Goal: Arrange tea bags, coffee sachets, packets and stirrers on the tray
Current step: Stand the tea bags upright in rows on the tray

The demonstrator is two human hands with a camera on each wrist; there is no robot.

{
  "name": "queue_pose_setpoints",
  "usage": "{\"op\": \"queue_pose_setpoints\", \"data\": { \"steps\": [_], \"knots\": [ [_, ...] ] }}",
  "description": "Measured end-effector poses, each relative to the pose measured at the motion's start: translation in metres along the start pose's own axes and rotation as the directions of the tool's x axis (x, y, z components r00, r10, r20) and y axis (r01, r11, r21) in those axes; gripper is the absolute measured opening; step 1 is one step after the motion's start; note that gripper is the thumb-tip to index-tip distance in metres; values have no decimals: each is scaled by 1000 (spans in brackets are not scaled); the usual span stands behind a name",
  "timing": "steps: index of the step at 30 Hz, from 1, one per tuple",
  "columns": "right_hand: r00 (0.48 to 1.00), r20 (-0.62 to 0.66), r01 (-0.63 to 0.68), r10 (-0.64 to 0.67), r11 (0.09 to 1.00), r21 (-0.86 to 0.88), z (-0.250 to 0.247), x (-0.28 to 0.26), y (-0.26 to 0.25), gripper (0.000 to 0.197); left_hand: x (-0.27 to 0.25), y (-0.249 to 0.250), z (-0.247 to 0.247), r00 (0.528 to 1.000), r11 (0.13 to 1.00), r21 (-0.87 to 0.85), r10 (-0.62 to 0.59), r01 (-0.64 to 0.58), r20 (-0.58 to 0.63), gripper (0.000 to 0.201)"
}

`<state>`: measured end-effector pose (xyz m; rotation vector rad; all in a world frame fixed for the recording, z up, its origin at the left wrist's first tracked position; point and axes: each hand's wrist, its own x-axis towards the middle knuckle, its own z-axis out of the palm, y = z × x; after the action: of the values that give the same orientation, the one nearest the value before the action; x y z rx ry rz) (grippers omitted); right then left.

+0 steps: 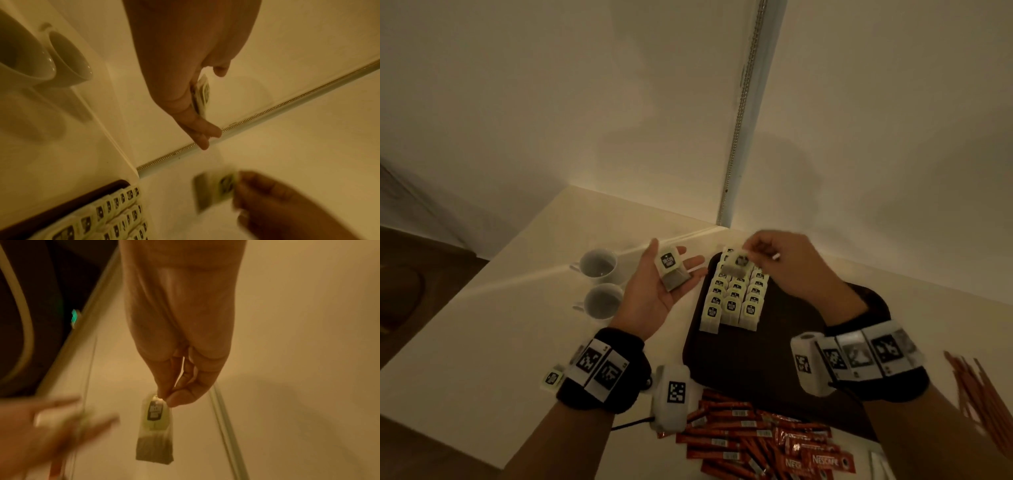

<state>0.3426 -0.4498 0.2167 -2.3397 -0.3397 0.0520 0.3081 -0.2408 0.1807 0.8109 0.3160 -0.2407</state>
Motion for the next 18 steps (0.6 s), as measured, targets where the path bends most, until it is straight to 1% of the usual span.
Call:
{"op": "queue_pose_setpoints", "data": {
  "steps": [2, 4, 6, 8, 10, 15, 18],
  "knots": [
    [987, 122, -94, 106, 990, -102, 20, -5, 28, 14, 2, 5, -6, 1000, 1000, -11, 8, -8, 0, 64],
    [949, 238, -173, 209, 971, -163, 42, -9, 54, 18, 3, 7, -8, 1000, 999, -31, 28, -28, 10, 69],
    [905, 316, -243, 285, 956, -167, 63, -11, 77, 18, 4, 9, -7, 999, 999, -35, 29, -28, 16, 70],
    [876, 361, -273, 319, 946, -173, 81, -12, 94, 16, 4, 8, -8, 1000, 999, -25, 21, -20, 21, 71],
    [874, 355, -282, 331, 942, -184, 94, -11, 107, 15, 4, 7, -9, 1000, 1000, -18, 18, -17, 24, 71],
    [920, 180, -332, 349, 936, -116, 109, -4, 120, 12, 6, 6, -13, 1000, 1000, -5, 26, -26, 6, 69],
    [924, 151, -339, 351, 935, -100, 114, 1, 122, 11, 8, 6, -15, 999, 1000, -1, 31, -31, 16, 69]
  ]
}}
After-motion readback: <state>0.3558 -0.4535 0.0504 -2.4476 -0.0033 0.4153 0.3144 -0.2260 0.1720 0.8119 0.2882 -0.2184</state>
